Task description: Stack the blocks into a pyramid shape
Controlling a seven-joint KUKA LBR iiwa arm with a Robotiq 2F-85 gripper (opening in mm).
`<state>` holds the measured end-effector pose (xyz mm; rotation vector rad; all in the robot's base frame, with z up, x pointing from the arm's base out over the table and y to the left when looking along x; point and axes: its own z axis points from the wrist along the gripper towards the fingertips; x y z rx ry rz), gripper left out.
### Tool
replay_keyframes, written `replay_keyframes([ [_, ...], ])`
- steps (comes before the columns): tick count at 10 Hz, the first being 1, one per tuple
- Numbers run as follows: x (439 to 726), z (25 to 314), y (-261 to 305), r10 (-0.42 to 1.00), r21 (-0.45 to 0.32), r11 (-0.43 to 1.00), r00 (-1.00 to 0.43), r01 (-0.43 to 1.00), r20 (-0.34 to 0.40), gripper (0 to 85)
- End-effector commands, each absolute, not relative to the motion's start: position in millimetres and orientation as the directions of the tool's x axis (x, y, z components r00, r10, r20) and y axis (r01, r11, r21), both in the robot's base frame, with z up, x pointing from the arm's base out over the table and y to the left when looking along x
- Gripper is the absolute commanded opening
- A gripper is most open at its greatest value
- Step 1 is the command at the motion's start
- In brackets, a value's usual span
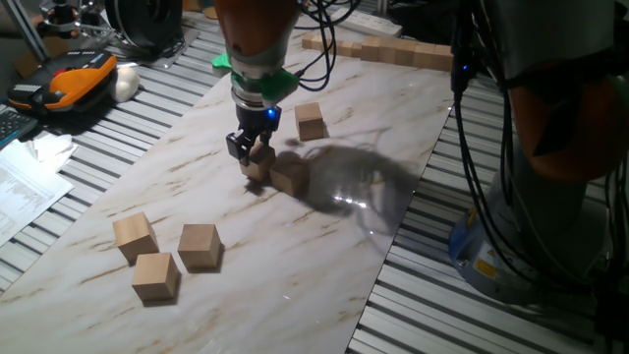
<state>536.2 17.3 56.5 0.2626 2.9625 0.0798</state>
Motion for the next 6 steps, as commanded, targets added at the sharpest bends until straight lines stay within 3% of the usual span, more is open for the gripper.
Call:
replay_keyframes([
  [1, 535.6, 55.6, 17.0, 0.183, 0.061, 0.982, -0.971, 0.176, -0.151, 0.0],
  [6, 535.6, 55.6, 17.0, 0.207, 0.04, 0.978, -0.974, 0.204, -0.097, 0.0],
])
